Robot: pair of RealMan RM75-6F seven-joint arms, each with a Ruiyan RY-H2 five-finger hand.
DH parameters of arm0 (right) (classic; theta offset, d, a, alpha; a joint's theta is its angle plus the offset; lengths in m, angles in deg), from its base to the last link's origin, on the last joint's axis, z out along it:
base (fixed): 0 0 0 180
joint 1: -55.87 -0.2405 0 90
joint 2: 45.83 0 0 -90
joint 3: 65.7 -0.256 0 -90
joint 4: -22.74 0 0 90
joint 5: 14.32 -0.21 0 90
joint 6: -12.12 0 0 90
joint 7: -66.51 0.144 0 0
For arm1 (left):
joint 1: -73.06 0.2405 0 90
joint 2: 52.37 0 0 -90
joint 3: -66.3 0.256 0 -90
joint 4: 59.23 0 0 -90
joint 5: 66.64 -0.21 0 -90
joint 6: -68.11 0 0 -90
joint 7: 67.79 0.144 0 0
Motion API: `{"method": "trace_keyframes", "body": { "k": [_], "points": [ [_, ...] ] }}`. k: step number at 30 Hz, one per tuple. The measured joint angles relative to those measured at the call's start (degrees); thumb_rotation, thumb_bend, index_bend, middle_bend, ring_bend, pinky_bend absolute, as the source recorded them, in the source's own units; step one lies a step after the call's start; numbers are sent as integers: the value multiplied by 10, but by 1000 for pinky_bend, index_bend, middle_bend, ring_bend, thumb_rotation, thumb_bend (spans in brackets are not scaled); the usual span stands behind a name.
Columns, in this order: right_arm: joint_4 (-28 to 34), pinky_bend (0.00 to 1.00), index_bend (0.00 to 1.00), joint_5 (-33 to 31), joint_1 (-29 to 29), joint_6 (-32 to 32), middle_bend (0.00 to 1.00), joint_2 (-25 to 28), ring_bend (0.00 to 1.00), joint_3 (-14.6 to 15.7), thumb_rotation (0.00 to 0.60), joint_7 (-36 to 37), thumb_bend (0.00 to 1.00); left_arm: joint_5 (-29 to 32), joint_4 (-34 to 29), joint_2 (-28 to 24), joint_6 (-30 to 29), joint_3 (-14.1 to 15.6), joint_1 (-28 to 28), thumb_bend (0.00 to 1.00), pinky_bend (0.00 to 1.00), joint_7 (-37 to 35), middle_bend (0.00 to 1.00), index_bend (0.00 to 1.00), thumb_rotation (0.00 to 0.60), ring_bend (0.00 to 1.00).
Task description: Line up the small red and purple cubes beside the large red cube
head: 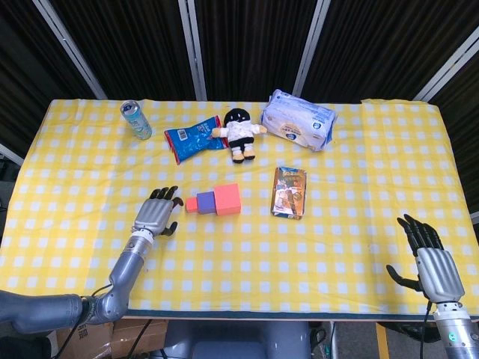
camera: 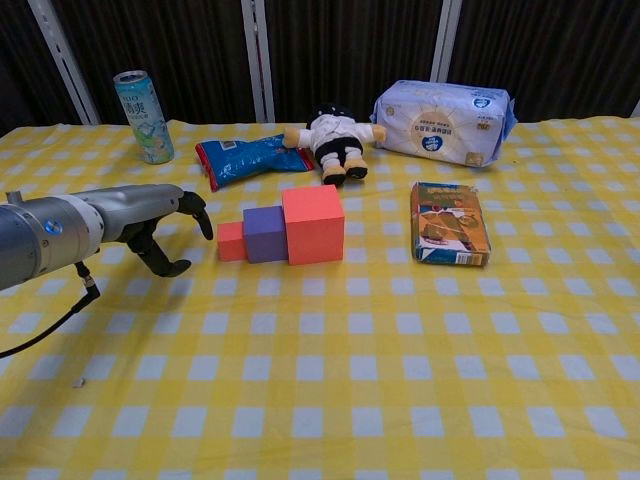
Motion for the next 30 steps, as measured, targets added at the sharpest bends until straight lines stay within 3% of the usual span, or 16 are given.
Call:
{"method": "trace_keyframes", "body": {
  "k": [30],
  "points": [
    [0, 0, 0, 1, 0, 0, 0, 1, 0, 0, 600, 1, 344, 11, 7, 17, -1, 3, -6, 467, 0, 12, 0, 250, 600, 0]
  ]
}}
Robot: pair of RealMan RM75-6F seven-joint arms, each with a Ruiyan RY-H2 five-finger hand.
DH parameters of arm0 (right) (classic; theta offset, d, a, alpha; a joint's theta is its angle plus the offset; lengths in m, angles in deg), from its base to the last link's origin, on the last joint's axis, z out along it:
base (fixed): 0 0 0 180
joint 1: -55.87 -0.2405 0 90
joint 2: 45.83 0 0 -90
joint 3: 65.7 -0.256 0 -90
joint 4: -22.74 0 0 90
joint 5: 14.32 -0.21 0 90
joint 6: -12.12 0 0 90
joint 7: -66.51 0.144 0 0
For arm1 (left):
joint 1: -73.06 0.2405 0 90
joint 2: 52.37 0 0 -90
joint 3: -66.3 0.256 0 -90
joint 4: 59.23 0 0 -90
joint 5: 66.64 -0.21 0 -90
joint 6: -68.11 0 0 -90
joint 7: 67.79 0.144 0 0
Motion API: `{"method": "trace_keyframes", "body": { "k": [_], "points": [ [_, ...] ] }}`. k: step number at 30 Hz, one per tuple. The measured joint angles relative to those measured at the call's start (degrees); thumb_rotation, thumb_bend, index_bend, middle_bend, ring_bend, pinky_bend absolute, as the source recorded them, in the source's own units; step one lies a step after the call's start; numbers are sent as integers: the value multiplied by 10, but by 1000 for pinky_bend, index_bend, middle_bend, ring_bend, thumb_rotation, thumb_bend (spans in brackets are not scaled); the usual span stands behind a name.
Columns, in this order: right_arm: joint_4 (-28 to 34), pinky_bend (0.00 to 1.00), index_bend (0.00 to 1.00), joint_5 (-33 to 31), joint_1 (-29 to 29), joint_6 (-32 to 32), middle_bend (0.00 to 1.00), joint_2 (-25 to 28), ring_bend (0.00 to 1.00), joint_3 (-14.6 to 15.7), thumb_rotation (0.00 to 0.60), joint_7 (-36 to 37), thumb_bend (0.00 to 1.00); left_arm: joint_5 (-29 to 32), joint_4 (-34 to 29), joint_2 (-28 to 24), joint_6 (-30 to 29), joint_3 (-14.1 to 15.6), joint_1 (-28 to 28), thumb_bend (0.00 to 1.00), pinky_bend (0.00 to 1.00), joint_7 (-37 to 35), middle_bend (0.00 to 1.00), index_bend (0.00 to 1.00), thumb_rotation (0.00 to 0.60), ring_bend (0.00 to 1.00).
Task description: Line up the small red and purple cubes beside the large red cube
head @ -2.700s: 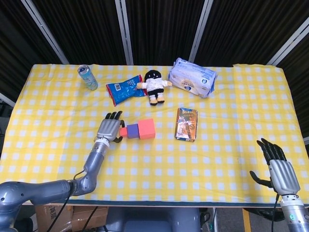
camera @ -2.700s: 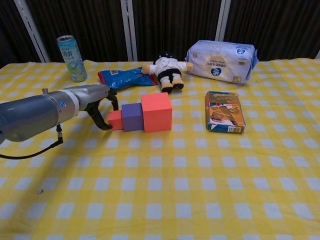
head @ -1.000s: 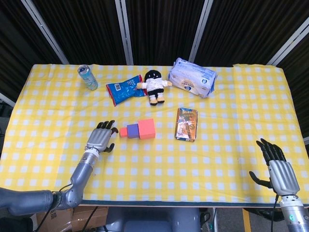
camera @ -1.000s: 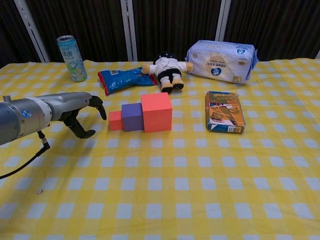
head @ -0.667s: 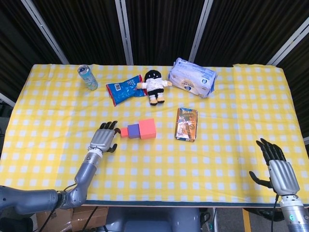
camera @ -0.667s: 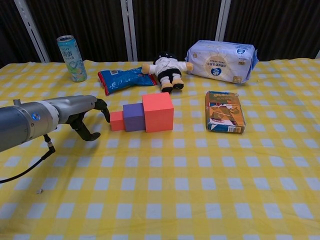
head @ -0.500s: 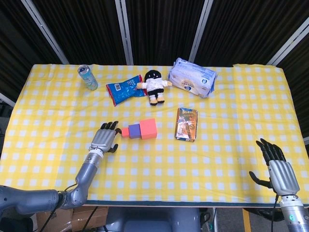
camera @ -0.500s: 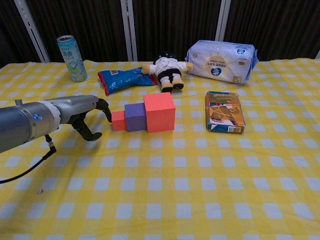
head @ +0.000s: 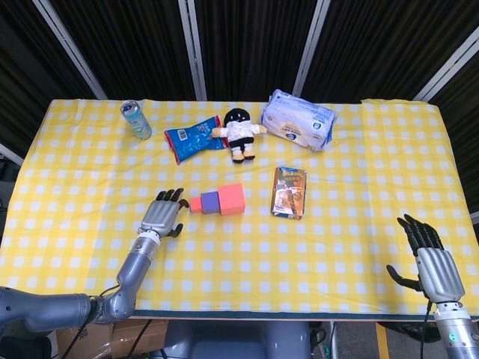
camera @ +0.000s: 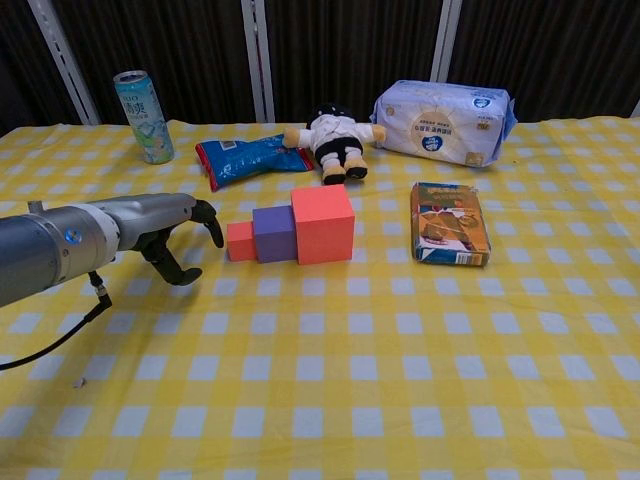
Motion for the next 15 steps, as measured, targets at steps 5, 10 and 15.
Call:
{"method": "trace_keyframes", "body": {
  "k": [5, 10, 15],
  "points": [
    [-3, 0, 0, -1, 1, 2, 0, 0, 0, -1, 600, 2, 345, -14, -30, -22, -10, 11, 18, 431, 0, -13, 0, 192, 600, 0],
    [-6, 0, 0, -2, 1, 5, 0, 0, 0, -4, 600, -1, 344, -73, -69, -57, -48, 24, 53, 318, 0, -52, 0, 8, 600, 0],
    [-13, 0, 0, 4, 1, 16, 0, -3, 0, -8, 600, -1, 345, -172, -111, -111, -118, 47, 107, 220, 0, -105, 0, 0, 600, 0]
  ]
}}
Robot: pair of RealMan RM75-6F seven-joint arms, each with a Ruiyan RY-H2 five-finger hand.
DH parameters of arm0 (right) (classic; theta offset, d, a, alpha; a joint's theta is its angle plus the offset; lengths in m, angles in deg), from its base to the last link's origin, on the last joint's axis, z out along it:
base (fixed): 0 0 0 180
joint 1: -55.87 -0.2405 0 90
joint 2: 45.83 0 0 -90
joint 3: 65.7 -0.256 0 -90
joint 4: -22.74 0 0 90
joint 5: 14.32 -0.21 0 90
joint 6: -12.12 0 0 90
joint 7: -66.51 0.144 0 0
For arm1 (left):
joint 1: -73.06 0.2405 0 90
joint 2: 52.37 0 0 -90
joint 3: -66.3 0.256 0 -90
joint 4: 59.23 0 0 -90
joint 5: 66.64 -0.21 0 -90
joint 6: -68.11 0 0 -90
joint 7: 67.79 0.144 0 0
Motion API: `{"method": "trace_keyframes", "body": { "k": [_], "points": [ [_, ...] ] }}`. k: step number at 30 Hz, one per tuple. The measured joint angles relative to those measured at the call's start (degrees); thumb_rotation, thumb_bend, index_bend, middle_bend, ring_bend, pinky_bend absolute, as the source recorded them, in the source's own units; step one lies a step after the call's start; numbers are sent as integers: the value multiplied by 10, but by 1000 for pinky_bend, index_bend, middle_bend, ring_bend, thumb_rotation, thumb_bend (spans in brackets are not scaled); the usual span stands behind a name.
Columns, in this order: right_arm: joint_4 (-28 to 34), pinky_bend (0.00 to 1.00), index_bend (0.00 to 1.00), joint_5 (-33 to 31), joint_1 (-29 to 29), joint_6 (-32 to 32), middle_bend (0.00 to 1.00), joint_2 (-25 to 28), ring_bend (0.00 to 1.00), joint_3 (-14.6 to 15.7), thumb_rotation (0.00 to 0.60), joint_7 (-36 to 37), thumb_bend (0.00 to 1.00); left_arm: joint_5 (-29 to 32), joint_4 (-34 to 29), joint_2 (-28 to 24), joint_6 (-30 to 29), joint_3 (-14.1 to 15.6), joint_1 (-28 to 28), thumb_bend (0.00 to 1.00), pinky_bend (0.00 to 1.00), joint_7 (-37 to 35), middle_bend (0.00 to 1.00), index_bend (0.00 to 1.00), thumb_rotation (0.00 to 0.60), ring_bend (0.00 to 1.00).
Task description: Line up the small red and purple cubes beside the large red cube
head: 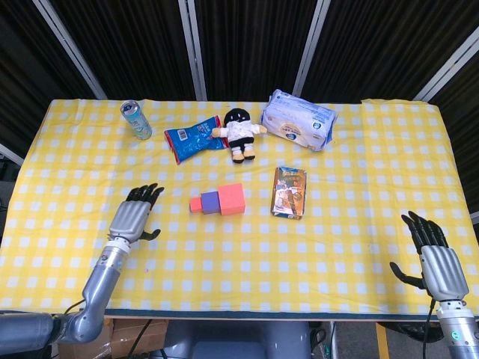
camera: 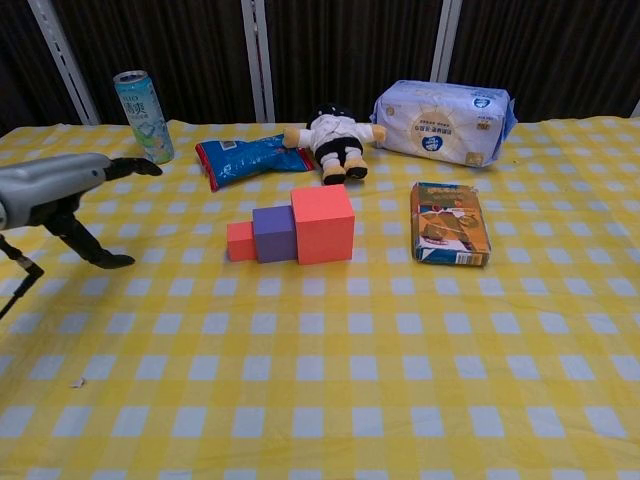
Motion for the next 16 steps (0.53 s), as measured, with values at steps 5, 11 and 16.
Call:
{"method": "trace_keyframes", "body": {
  "k": [5, 11, 16],
  "points": [
    [-11, 0, 0, 9, 4, 18, 0, -9, 0, -1, 600, -17, 344, -90, -30, -59, -95, 37, 72, 185, 0, -43, 0, 0, 600, 0],
    [-25, 0, 0, 16, 11, 47, 0, -26, 0, -6, 600, -45, 345, -188, -38, -132, -182, 109, 166, 179, 0, -94, 0, 0, 600, 0],
    [-32, 0, 0, 17, 13, 53, 0, -35, 0, -8, 600, -62, 344, -257, -17, -157, -233, 152, 227, 179, 0, -133, 0, 0, 600, 0]
  ]
}}
